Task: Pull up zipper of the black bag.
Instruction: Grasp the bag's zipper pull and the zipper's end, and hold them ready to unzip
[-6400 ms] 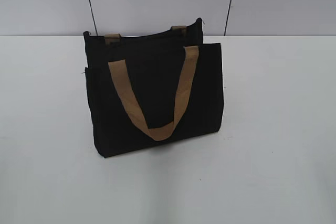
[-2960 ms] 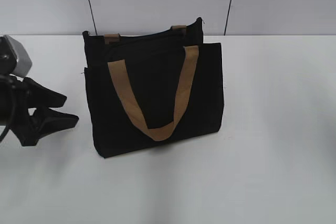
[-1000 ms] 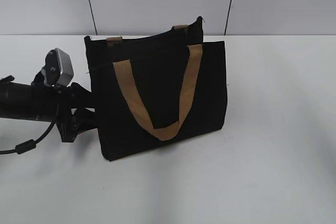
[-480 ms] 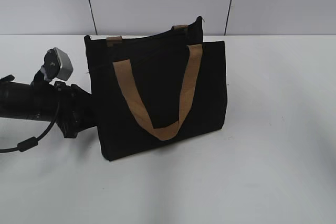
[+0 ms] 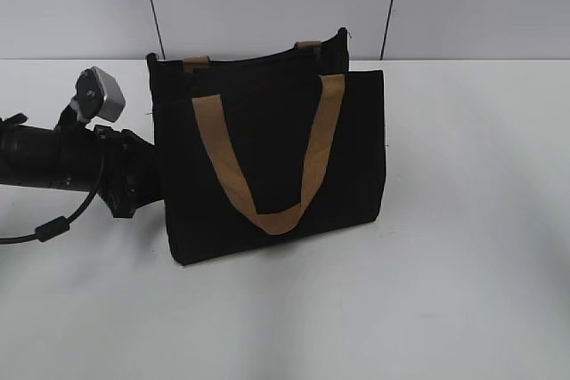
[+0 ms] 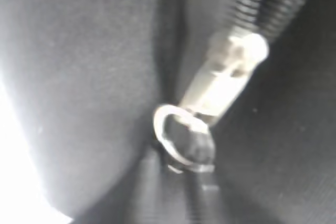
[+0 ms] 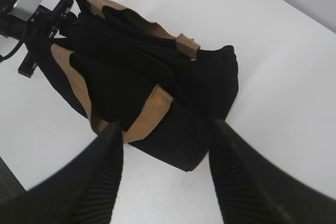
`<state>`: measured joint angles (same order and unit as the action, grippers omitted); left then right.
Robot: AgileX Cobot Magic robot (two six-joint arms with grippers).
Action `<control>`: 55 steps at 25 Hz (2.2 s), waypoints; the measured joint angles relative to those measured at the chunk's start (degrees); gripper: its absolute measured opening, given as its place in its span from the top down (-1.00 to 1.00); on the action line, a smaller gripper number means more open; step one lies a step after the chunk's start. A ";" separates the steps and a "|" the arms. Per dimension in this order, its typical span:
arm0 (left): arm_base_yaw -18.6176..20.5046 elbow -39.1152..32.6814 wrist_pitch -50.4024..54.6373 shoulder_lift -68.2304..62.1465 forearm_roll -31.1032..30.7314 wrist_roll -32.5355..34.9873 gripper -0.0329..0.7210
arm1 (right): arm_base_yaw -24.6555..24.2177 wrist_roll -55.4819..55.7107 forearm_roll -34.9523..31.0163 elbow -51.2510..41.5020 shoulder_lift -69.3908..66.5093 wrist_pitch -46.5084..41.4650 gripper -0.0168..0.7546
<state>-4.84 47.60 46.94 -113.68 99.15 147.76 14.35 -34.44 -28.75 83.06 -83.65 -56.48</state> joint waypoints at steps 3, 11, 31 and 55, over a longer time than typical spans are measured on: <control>-0.07 0.02 -0.48 0.00 0.00 0.00 -0.01 | 0.00 0.01 0.00 0.00 0.00 0.00 -0.11; -0.08 0.13 -1.84 0.00 0.11 0.00 0.76 | 0.00 0.01 0.00 0.00 0.00 0.00 -0.11; -0.13 0.13 -15.04 25.89 -10.11 -13.87 0.83 | 0.00 -1.39 -6.95 6.69 0.17 -1.43 -0.11; -0.13 0.08 -9.56 40.28 -11.84 -15.18 0.83 | 16.06 -2.04 -11.64 6.80 -5.96 -2.80 -0.03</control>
<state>-4.97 47.68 37.38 -73.40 87.31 132.58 30.41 -36.48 -40.39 89.86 -89.61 -59.28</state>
